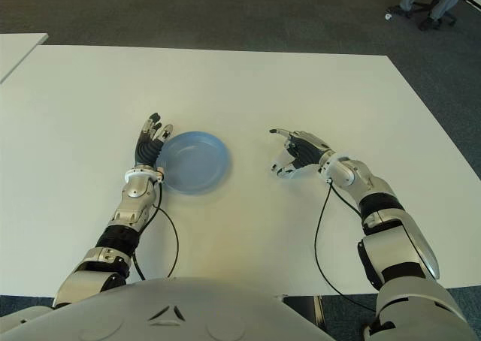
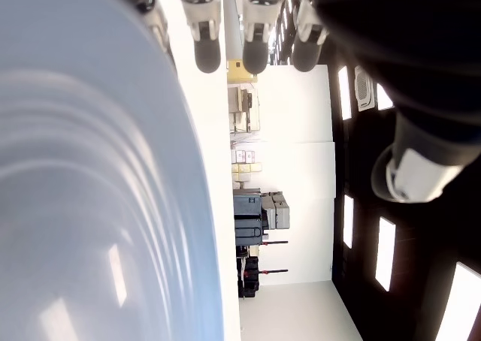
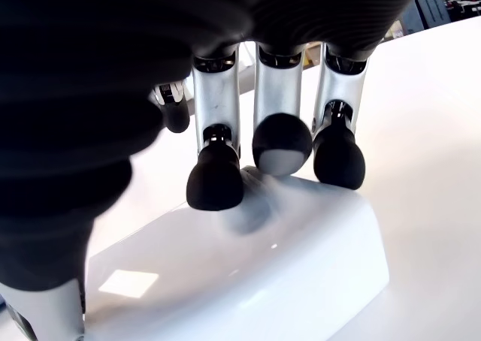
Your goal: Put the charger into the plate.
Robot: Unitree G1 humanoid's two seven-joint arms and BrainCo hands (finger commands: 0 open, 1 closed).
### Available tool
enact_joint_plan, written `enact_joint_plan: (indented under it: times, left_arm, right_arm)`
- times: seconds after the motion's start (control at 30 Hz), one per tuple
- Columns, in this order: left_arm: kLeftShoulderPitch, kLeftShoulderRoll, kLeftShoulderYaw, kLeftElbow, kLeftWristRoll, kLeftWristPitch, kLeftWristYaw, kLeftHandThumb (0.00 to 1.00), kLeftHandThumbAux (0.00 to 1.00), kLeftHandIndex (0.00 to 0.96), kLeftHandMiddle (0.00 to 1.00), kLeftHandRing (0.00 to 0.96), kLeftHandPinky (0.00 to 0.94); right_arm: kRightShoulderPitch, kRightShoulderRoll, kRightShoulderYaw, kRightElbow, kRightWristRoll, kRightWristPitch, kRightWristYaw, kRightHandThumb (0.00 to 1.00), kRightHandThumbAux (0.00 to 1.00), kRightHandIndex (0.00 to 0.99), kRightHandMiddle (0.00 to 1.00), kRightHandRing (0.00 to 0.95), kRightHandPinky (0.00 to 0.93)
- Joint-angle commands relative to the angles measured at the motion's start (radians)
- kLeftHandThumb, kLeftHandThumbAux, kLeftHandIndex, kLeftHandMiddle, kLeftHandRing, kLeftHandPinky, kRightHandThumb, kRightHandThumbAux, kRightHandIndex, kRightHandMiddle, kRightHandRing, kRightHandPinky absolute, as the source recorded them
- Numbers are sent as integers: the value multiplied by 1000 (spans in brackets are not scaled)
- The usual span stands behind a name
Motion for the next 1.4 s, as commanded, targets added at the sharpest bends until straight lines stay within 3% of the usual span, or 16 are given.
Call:
enact_joint_plan:
  times: [0.03,0.33,0.87,1.1,1.23,1.4]
  left_arm:
    - [14,0,7,37,-7,33,-10,0,517,0,25,0,0]
    - [12,1,5,40,-3,32,-9,0,515,0,26,0,0]
    - [-2,6,6,71,-3,17,-11,0,514,0,24,0,0]
    - [-6,7,8,79,-4,20,-9,0,517,0,24,0,0]
    - [-12,8,11,88,-4,21,-8,0,519,0,26,0,0]
    - [-20,9,13,102,-2,21,-7,0,522,0,29,3,0]
  right_arm:
    - [36,32,-20,36,24,-65,10,0,775,0,54,68,68]
    - [34,44,-60,59,55,-122,15,4,802,0,12,33,57]
    - [-5,52,-132,50,108,-117,59,38,817,0,0,9,38]
    - [3,29,-178,-65,172,-125,136,173,811,0,0,13,41]
    - [54,13,-204,-205,225,-87,195,257,794,1,12,17,32]
    - [91,19,-225,-285,279,-20,264,288,783,6,23,16,20]
